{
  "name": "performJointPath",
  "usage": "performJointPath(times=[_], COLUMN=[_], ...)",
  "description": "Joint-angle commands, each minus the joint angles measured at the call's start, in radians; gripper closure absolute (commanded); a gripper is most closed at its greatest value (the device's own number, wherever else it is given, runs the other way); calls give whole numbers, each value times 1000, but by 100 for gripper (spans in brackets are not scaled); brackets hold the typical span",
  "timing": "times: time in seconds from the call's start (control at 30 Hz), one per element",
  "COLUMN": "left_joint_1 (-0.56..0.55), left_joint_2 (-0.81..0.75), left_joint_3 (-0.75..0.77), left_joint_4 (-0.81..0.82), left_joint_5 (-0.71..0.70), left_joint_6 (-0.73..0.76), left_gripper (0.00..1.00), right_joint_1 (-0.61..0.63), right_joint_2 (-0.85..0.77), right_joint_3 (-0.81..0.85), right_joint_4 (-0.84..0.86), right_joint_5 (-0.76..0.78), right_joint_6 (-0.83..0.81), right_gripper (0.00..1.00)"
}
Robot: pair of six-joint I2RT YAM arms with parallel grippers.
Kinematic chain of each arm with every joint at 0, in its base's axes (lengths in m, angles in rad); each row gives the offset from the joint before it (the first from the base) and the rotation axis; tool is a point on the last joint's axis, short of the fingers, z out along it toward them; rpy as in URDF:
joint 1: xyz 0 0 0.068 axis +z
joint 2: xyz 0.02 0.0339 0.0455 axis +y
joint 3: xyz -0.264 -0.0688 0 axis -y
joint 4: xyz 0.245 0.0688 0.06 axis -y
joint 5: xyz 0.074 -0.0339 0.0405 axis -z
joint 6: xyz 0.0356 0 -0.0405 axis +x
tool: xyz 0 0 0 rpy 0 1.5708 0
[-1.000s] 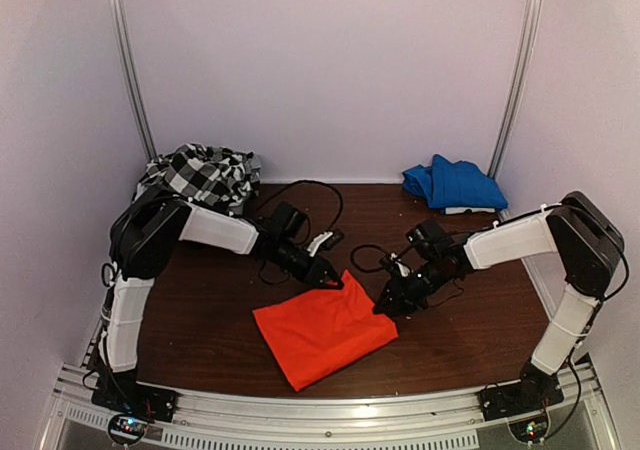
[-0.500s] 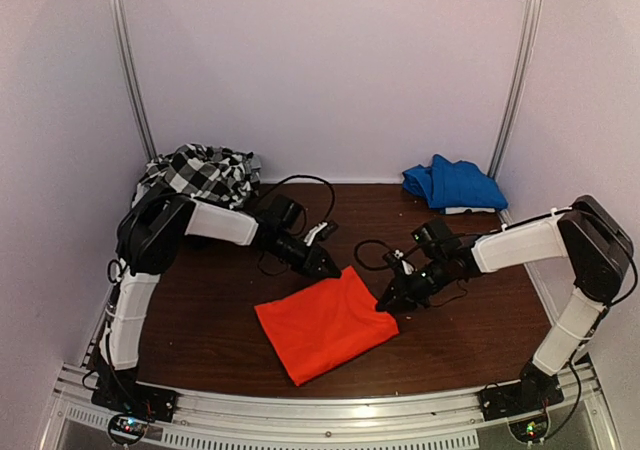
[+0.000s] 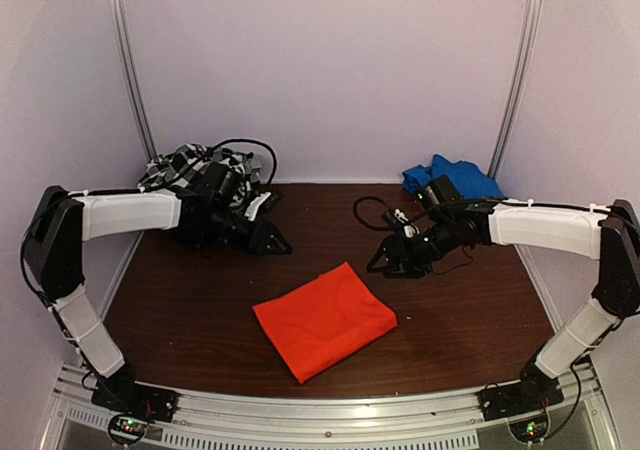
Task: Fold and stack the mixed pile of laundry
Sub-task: Smooth out the square-folded T-shirt at the center of the board.
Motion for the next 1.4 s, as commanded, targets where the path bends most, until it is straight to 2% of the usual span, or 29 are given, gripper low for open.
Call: performJointPath(times=[0.0,0.1,0.2,0.33,0.47,0.57,0.73,0.83,0.97,1.0,1.03,1.07,1.1,1.2,1.3,1.33,1.37], left_joint_1=[-53,-64,-64,-63,-55,-28,17,34,34,34,34,33,32,33,34,36,39], left_joint_2=[-134,-200,-221,-99,78,231,352,315,125,65,4,-62,-124,-300,-318,-294,-265], left_joint_3=[-182,-317,-423,-422,-311,-122,172,237,163,138,117,100,83,28,56,82,103], left_joint_4=[-58,39,145,149,113,60,-74,-136,-154,-152,-154,-153,-150,-99,-141,-187,-218], left_joint_5=[6,39,49,7,-91,-109,-123,-106,-138,-146,-162,-191,-219,-298,-445,-471,-407], left_joint_6=[-16,-106,-182,-169,-93,-39,44,82,101,106,115,126,137,136,9,-17,-12], left_gripper=[56,62,62,65,70,71,70,64,50,43,31,12,4,2,2,2,2], right_joint_1=[53,88,110,117,127,154,146,129,119,118,117,116,114,97,61,36,12], right_joint_2=[63,142,215,251,224,192,186,182,77,38,-5,-47,-97,-238,-346,-375,-400], right_joint_3=[94,105,58,-65,-170,-226,-160,-33,61,80,94,106,106,57,-45,-93,-160], right_joint_4=[-40,38,146,235,312,394,389,273,128,98,77,53,51,127,160,216,342], right_joint_5=[-16,-105,-179,-214,-200,-167,-88,-1,118,156,197,238,269,384,557,534,428], right_joint_6=[-66,-47,-21,-2,48,141,175,144,98,87,79,69,61,113,338,391,387], right_gripper=[47,49,48,48,48,45,40,33,22,17,12,6,1,0,0,0,0])
